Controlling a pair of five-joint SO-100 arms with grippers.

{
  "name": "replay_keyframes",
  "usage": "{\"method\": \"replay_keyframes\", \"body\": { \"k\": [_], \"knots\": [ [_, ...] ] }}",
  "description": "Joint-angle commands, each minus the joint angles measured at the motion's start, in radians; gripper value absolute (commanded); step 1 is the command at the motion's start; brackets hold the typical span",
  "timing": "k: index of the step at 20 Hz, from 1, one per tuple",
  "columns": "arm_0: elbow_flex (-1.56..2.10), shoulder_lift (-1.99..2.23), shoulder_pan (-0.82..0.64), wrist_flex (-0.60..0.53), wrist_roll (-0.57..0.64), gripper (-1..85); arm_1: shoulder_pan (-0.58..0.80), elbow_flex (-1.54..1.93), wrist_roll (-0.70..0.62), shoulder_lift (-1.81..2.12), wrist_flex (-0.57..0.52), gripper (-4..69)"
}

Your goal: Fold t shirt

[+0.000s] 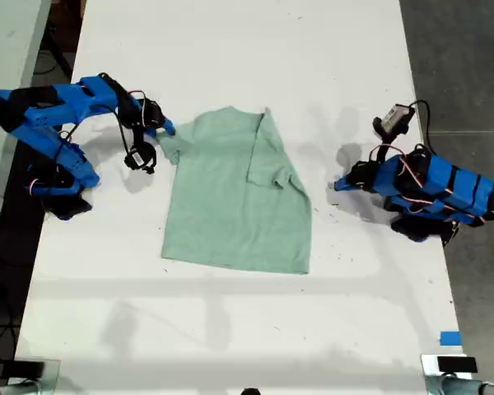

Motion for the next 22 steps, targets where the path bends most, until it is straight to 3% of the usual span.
{"method": "replay_keyframes", "body": {
  "k": [1, 4, 8, 12, 14, 16, 17, 20, 22],
  "knots": [
    [-0.17, -0.175, 0.044, 0.094, -0.032, -0.1, 0.003, 0.025, 0.002, 0.009, -0.014, 1.2],
    [-0.281, -0.144, 0.114, 0.199, -0.095, -0.1, 0.003, 0.025, 0.002, 0.009, -0.014, 1.2],
    [-0.598, -0.051, 0.344, 0.371, -0.238, -0.1, 0.002, 0.023, 0.0, 0.009, -0.014, 1.2],
    [-0.873, -0.172, 0.572, 0.319, -0.333, 2.3, 0.002, 0.023, 0.0, 0.009, -0.014, 1.2],
    [-1.034, -0.298, 0.643, 0.313, -0.367, 15.2, 0.0, 0.023, 0.0, 0.009, -0.014, 1.2],
    [-1.072, -0.321, 0.626, 0.314, -0.371, 17.1, -0.002, 0.023, 0.002, 0.009, -0.012, 1.2],
    [-1.071, -0.307, 0.592, 0.336, -0.331, -0.1, -0.003, 0.023, 0.002, 0.009, -0.012, 1.2],
    [-0.954, -0.155, 0.52, 0.448, -0.33, -0.2, -0.003, 0.021, 0.0, 0.009, -0.012, 1.2],
    [-0.673, 0.1, 0.492, 0.357, -0.322, -0.2, -0.003, 0.021, 0.0, 0.009, -0.012, 1.2]
  ]
}}
